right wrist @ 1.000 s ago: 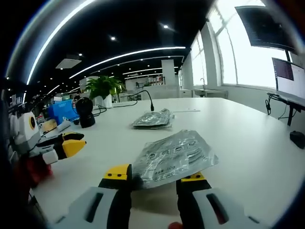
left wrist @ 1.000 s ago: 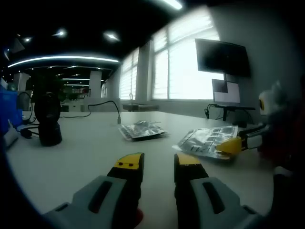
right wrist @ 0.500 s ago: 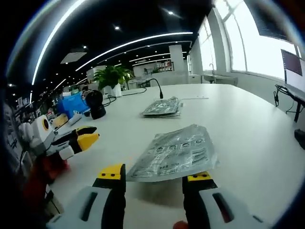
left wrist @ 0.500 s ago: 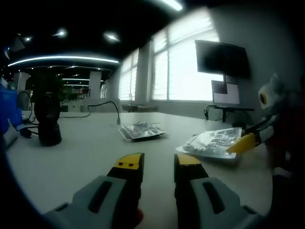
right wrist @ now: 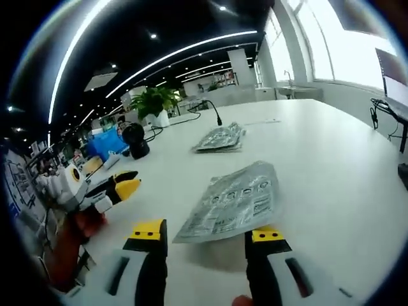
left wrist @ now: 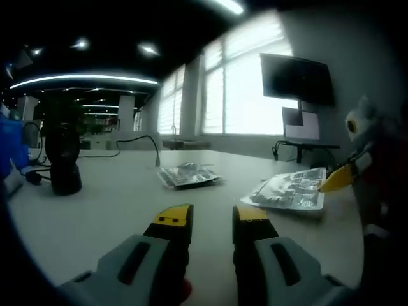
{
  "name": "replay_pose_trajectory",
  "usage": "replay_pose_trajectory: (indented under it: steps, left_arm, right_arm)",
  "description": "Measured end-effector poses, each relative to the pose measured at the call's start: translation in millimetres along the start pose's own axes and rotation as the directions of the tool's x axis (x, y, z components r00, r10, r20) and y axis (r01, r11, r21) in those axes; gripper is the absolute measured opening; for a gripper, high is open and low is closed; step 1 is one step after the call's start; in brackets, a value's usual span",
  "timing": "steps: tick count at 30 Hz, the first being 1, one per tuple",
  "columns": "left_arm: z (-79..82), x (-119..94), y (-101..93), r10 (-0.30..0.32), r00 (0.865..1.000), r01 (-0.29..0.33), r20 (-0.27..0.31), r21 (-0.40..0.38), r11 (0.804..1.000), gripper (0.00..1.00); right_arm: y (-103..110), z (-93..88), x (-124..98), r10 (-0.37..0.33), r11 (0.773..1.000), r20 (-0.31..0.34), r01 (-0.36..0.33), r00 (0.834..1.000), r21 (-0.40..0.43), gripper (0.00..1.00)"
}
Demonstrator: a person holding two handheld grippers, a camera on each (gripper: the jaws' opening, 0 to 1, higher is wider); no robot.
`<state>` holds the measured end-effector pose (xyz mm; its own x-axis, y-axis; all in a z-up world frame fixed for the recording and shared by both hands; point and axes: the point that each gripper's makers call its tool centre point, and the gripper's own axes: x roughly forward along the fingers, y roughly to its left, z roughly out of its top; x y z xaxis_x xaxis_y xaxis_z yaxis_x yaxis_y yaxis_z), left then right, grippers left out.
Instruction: Clip sheet goods on table flip sheet goods clip sheet goods scan sheet goods put sheet goods back to table
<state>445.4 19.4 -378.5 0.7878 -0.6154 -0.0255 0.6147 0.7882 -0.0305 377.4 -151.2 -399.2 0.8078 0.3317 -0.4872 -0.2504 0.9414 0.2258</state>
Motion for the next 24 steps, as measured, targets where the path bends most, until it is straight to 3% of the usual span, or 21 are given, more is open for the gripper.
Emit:
replay_pose_trajectory:
  steps: [7, 16, 20, 24]
  left_arm:
    - [-0.6, -0.4, -1.1, 0.001, 1.0, -0.001, -0.004, 0.011, 1.0, 0.18]
    - [-0.1, -1.3, -2.5, -0.004, 1.0, 0.004, -0.001, 0.009, 1.0, 0.18]
    - [-0.2, -1.8, -1.9, -0.001, 1.0, 0.001, -0.002, 0.004, 1.0, 0.18]
    - [1.1, -2.8, -2.7, -0.001, 1.0, 0.001, 0.005, 0.01, 1.0, 0.18]
  right_arm:
    - [5.1, -11.6, 5.3, 0.009, 1.0, -0.029, -0.009, 1.0, -0.003, 0.45]
    - [0.1, -10.8, -5.1, -0.047, 0.996, -0.036, 0.044, 0.998, -0.078, 0.41]
    - [-6.9, -6.4, -17.2, -0.085, 0.989, -0.014, 0.082, 0.996, -0.122, 0.41]
    - [-27.7, -3.2, -19.7, -0.143, 0.975, -0.01, 0.14, 0.99, -0.172, 0.4]
